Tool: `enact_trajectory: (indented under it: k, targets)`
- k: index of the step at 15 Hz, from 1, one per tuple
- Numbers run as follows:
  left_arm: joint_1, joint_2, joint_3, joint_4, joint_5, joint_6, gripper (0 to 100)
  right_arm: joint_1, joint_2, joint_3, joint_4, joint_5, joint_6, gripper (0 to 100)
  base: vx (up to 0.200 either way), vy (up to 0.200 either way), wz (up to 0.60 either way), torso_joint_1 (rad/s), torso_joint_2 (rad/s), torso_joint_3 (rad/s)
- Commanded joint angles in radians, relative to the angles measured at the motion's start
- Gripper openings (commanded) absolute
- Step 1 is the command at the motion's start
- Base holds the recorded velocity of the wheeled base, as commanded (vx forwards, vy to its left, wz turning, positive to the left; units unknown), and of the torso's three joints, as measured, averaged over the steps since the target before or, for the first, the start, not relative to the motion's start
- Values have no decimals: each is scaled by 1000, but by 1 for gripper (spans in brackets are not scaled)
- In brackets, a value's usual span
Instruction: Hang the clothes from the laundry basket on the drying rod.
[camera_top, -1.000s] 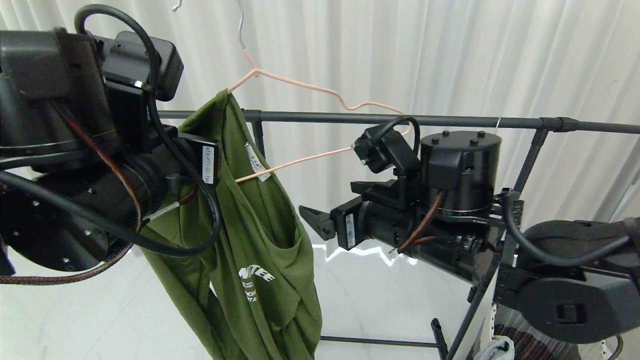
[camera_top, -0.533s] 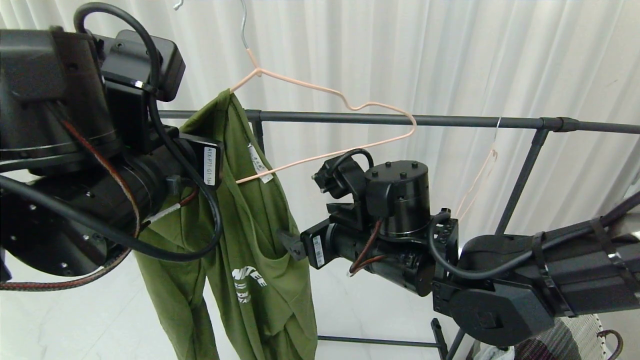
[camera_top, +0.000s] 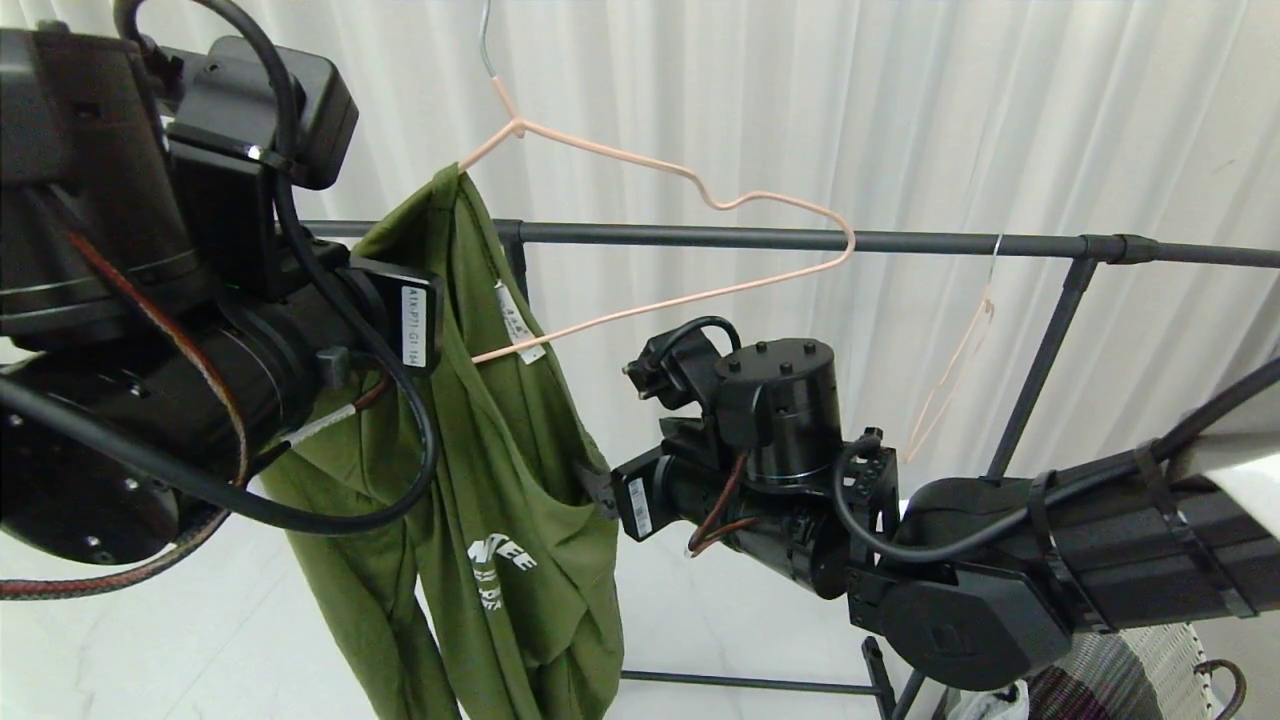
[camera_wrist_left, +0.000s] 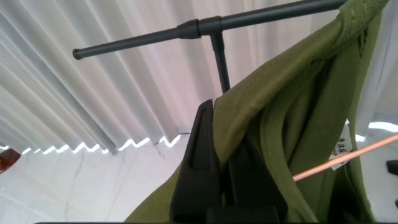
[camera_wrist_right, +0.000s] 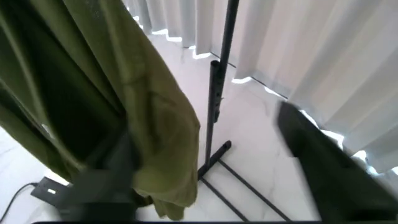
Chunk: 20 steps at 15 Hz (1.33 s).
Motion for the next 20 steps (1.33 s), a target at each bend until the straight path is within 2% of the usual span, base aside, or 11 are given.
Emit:
enact_trajectory:
  k: [1, 4, 8, 12, 15, 18, 20]
  targets:
    - [9, -4, 5, 0, 0, 2, 0, -7, -15, 1, -1, -11, 0, 0, 0, 0, 0, 0, 0, 0]
    - [61, -6, 25, 0, 0, 5, 0, -47, -59, 4, -1, -60, 1, 0, 0, 0, 0, 0, 0, 0]
    - [129, -6, 60, 0, -3, 5, 0, -122, -125, 14, -1, -63, 0, 0, 0, 0, 0, 0, 0, 0]
    - [130, -21, 103, -11, -6, 34, 0, -223, -190, 34, -1, -57, 0, 0, 0, 0, 0, 0, 0, 0]
    - [130, -14, 108, -42, -6, 38, 0, -258, -222, 36, 1, -54, 0, 0, 0, 0, 0, 0, 0, 0]
    - [144, -11, 138, -80, -6, 91, 0, -271, -243, 36, 2, -52, 0, 0, 0, 0, 0, 0, 0, 0]
    - [153, 8, 194, -162, -6, 144, 0, -271, -246, 37, 1, -47, 0, 0, 0, 0, 0, 0, 0, 0]
